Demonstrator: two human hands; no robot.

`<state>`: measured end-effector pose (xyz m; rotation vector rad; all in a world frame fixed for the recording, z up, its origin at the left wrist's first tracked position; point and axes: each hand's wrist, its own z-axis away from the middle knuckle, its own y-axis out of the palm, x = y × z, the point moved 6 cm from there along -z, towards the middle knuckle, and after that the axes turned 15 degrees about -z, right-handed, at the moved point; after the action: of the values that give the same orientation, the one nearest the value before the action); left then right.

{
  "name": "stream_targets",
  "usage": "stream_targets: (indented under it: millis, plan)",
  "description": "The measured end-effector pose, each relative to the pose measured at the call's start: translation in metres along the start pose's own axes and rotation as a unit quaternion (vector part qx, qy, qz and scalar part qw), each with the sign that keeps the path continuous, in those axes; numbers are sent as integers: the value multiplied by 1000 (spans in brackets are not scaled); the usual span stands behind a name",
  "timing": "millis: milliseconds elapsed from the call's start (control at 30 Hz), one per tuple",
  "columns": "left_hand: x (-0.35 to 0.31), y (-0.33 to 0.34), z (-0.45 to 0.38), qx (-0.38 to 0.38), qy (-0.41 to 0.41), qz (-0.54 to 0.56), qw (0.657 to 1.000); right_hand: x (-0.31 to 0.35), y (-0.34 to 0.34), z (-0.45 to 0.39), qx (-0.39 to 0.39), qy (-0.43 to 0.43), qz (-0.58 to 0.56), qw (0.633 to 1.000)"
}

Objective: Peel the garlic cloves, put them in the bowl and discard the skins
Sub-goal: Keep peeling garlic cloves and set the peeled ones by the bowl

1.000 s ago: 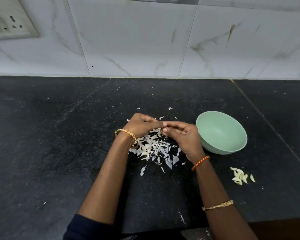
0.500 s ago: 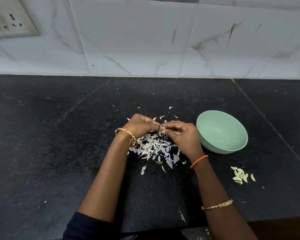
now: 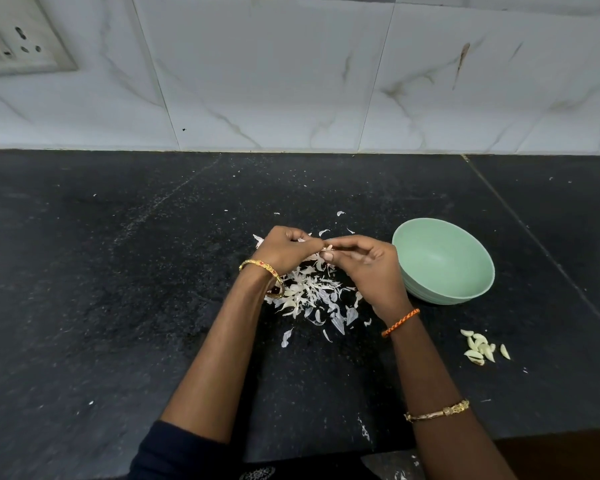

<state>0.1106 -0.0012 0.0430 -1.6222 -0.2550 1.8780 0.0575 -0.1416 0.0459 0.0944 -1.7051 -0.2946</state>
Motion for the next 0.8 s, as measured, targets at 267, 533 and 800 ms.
stream_targets:
  millis: [267,533,800]
  plan:
    - [1,-2,5,53,-46,86,994,-6,-3,1,-8,68,-151,986]
    - [-1,4,7,80,-13,122,989,-10,-5,2,-51,82,-180,979]
    - [-4,1,4,5,37,66,997,-6,-6,1,-58,62,-115,990]
